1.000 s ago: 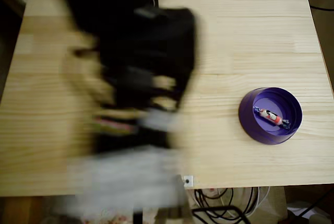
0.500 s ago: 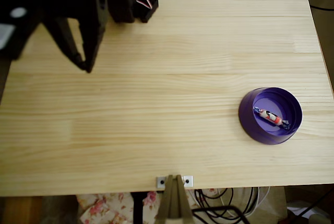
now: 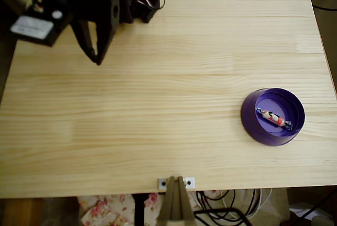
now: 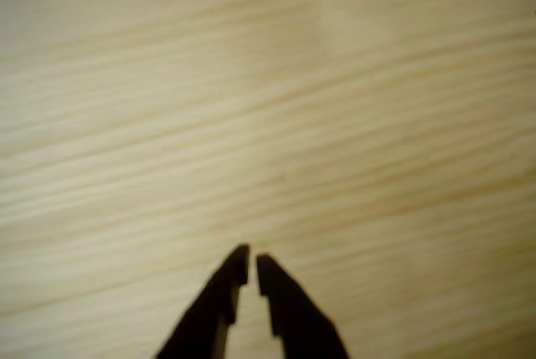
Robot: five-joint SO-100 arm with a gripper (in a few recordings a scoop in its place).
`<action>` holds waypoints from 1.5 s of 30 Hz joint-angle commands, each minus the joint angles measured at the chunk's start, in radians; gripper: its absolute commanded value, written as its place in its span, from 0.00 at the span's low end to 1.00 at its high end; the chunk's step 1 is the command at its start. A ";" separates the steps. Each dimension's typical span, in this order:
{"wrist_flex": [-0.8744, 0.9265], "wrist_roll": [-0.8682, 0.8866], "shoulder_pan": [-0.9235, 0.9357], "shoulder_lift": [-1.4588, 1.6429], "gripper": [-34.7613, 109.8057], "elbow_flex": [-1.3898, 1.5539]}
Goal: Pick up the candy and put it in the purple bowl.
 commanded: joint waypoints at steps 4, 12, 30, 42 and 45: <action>0.023 0.049 -0.017 0.020 0.24 0.023; 0.028 0.063 -0.008 0.020 0.24 0.094; 0.035 0.020 -0.052 0.018 0.24 0.092; 0.035 -0.014 -0.084 0.018 0.24 0.092; 0.034 -0.034 -0.106 0.018 0.24 0.092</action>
